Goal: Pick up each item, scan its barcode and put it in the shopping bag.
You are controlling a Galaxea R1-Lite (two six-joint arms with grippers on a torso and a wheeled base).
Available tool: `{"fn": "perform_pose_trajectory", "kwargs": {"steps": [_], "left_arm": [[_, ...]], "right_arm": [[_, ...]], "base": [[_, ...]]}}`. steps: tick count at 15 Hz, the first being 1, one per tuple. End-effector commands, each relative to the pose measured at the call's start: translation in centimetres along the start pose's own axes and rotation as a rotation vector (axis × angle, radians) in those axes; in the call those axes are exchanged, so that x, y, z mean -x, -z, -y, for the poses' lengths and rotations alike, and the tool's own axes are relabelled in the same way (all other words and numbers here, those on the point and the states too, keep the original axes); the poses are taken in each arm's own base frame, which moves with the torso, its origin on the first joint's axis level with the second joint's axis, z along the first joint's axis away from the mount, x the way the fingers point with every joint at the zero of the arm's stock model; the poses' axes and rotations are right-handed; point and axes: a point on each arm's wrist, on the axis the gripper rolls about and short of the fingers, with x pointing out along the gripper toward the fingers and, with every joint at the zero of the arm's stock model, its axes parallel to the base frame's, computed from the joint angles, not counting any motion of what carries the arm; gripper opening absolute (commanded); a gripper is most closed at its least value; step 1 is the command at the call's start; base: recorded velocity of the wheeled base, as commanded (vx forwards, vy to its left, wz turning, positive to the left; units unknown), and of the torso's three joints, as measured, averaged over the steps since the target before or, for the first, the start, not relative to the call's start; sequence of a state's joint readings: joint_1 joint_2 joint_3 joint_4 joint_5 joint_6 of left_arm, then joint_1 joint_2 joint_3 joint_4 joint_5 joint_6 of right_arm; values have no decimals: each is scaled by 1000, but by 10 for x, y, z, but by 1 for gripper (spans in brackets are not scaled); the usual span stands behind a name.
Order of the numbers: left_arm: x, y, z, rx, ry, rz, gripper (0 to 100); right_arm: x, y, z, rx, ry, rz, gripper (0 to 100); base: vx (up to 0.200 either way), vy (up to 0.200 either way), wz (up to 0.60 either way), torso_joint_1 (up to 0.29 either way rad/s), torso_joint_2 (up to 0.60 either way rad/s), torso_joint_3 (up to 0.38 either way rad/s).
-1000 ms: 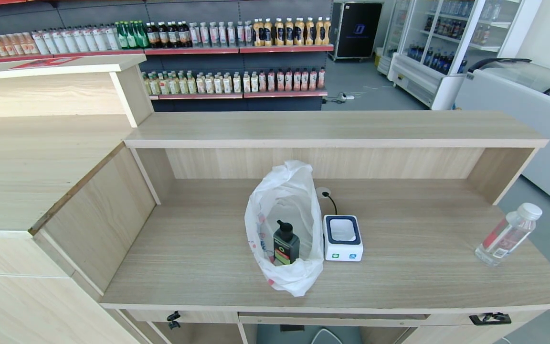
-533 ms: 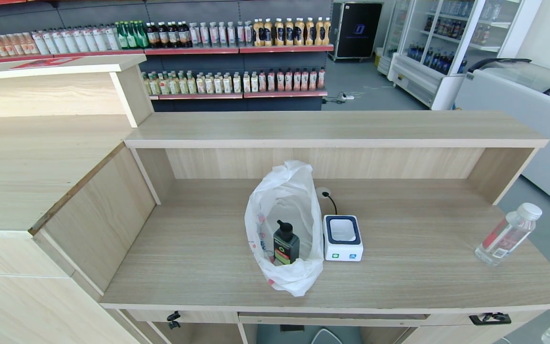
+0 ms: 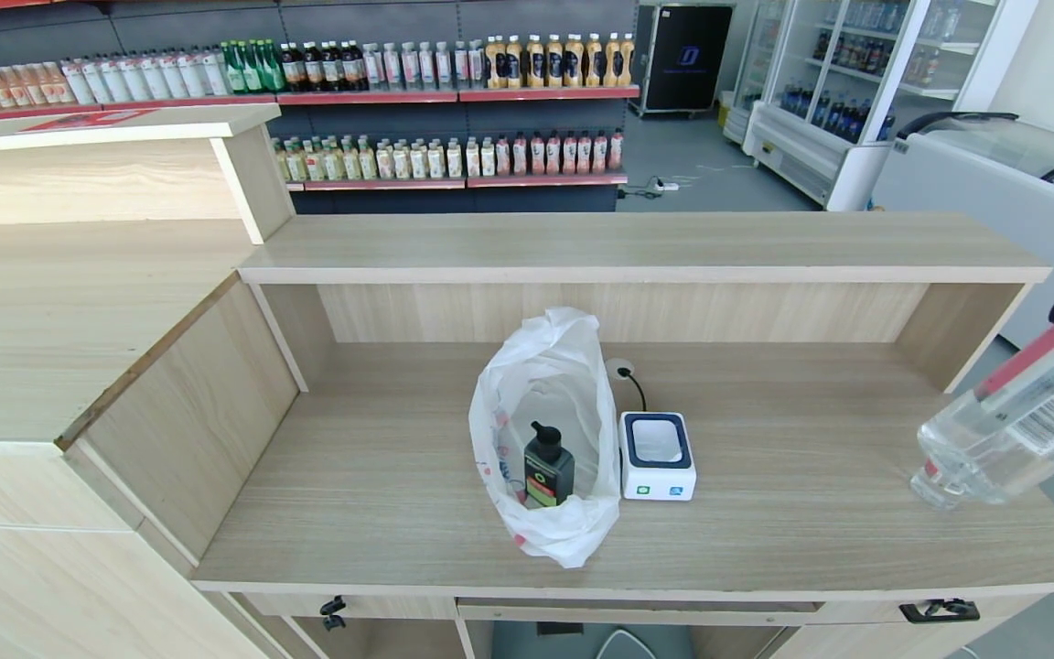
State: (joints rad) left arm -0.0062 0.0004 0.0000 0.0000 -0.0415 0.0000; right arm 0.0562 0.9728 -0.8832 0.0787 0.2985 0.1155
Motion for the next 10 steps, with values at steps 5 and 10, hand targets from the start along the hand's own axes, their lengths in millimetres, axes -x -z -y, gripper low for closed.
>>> {"fn": "perform_pose_trajectory", "kwargs": {"steps": [5,10], "left_arm": [[0,0,0,0,0,-1,100],[0,0,0,0,0,-1,100]], "right_arm": [[-54,56,48,120,747,-118,0],[-70,57,64,157,923,-155,0]], "base": [[0,0,0,0,0,0],[0,0,120,0,0,0]]}}
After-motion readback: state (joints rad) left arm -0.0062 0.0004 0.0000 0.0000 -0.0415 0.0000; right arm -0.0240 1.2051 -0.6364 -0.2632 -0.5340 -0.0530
